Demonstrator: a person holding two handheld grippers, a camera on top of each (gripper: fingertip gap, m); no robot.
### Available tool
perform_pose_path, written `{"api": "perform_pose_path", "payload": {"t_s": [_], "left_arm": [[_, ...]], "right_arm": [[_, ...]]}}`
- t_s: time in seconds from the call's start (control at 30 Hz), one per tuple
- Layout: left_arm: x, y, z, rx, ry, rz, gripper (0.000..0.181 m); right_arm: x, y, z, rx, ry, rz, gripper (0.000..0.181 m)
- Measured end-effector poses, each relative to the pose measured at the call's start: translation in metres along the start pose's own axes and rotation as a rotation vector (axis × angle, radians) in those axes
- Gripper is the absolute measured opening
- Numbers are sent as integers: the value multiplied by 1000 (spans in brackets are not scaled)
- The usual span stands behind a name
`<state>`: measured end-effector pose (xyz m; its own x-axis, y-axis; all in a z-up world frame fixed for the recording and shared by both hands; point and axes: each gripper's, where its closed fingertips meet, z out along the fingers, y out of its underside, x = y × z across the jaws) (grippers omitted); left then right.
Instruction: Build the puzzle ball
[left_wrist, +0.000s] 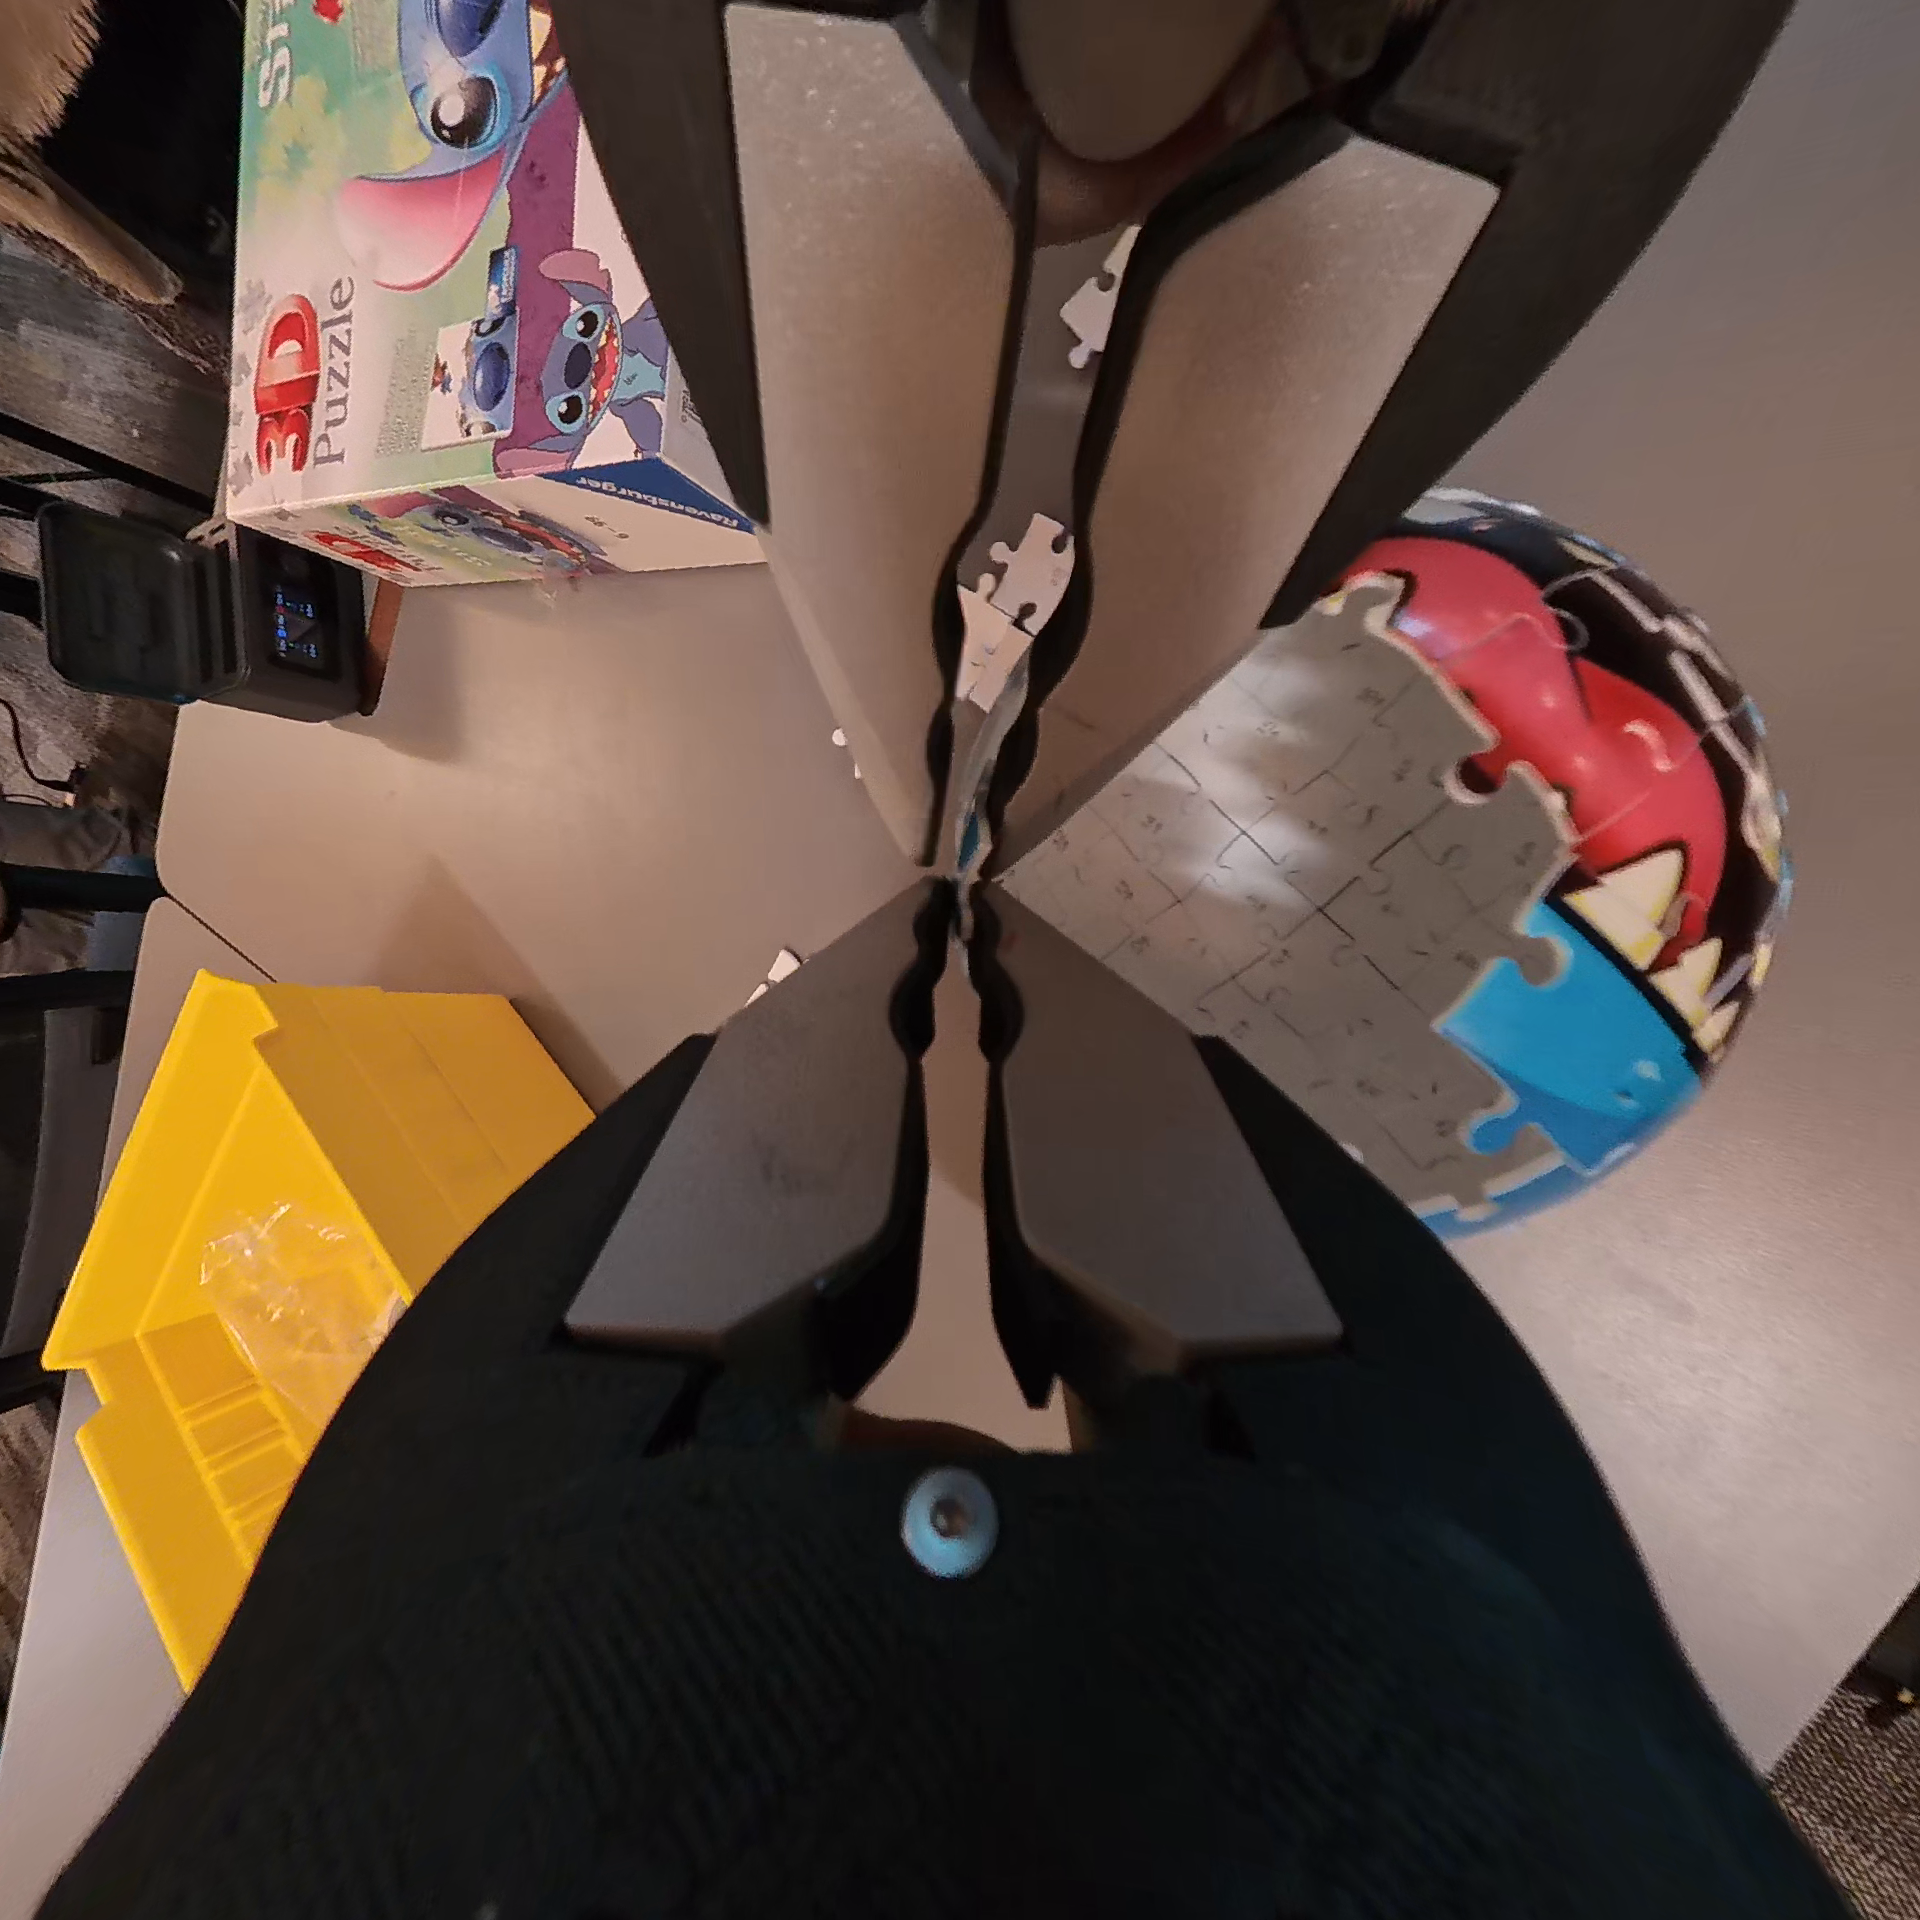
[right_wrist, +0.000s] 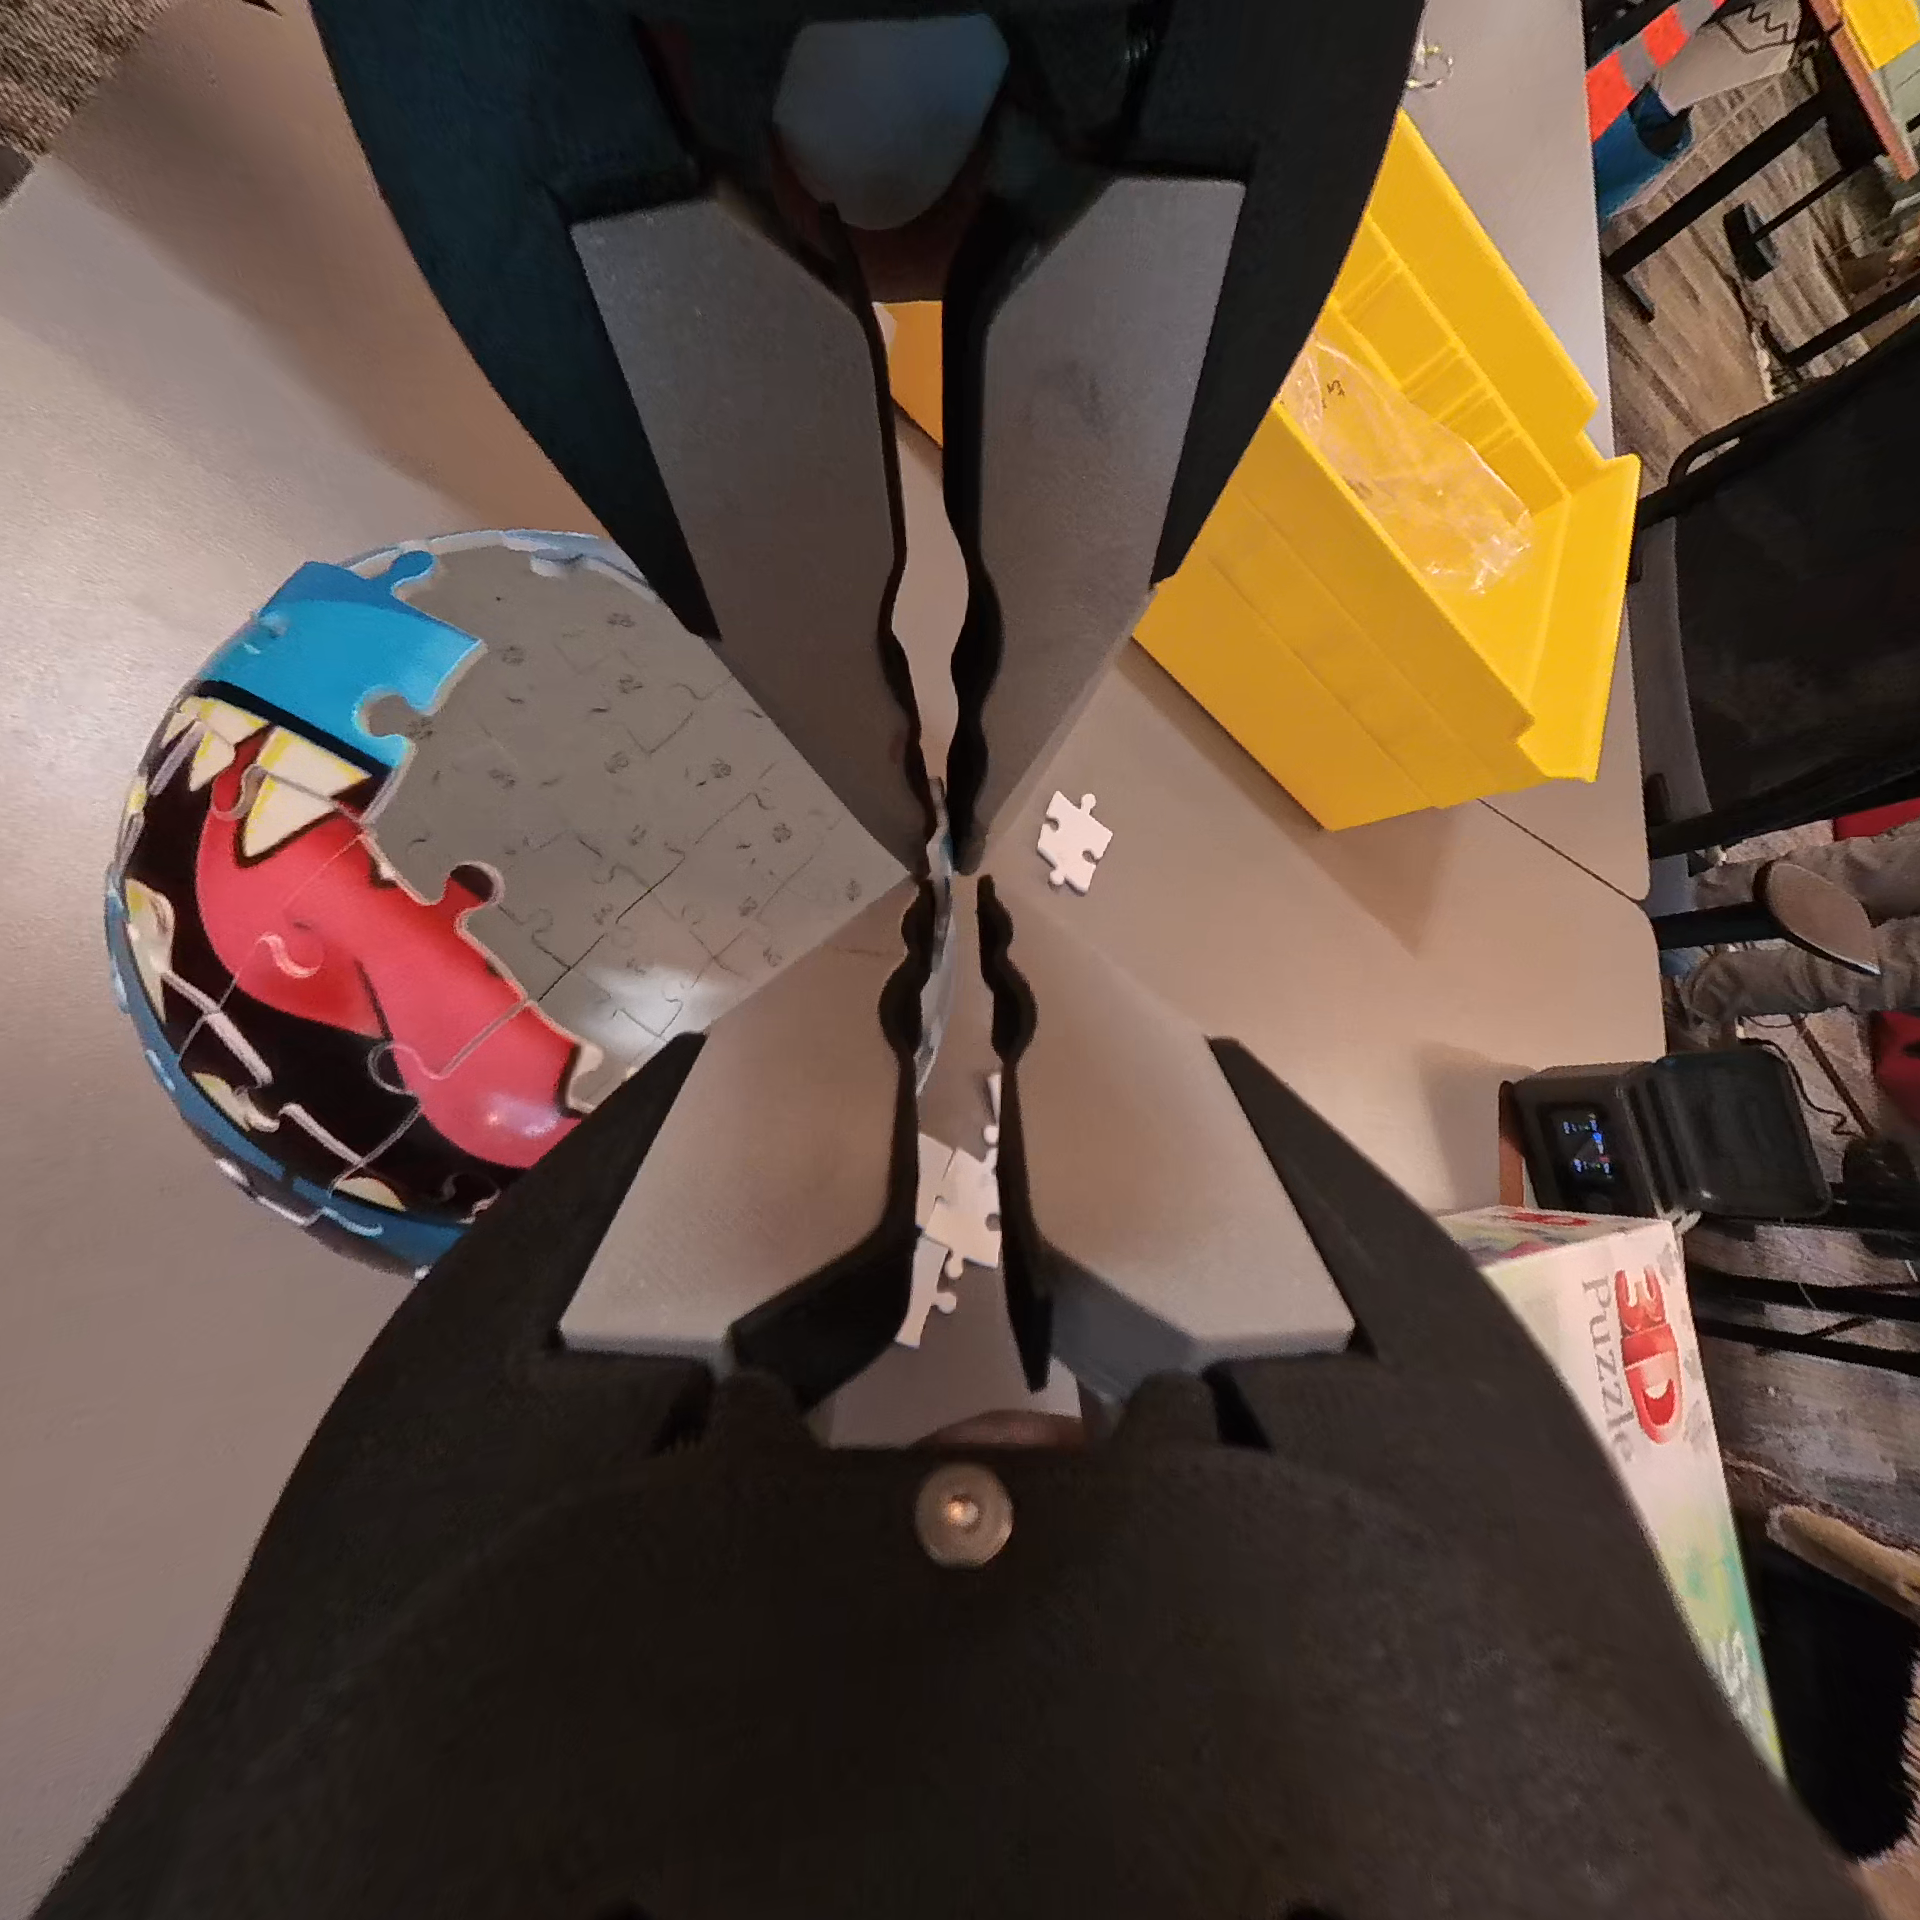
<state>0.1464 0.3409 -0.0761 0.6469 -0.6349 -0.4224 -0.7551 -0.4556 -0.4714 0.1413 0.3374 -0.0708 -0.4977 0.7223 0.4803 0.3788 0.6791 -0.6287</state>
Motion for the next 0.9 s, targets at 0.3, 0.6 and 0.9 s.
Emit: {"api": "perform_pose_path", "payload": {"t_s": [0.3,0.6,0.9], "left_arm": [[0,0,0,11,-5,-2,0],[-1,0,1,12,-9,-7,0],[3,-1,0,26,14,-12,1]], "right_arm": [[-1,-2,1,32,-23,-32,0],[-1,-1,2,37,-22,-34,0],[-4,0,-1,18,-72,29,0]]}}
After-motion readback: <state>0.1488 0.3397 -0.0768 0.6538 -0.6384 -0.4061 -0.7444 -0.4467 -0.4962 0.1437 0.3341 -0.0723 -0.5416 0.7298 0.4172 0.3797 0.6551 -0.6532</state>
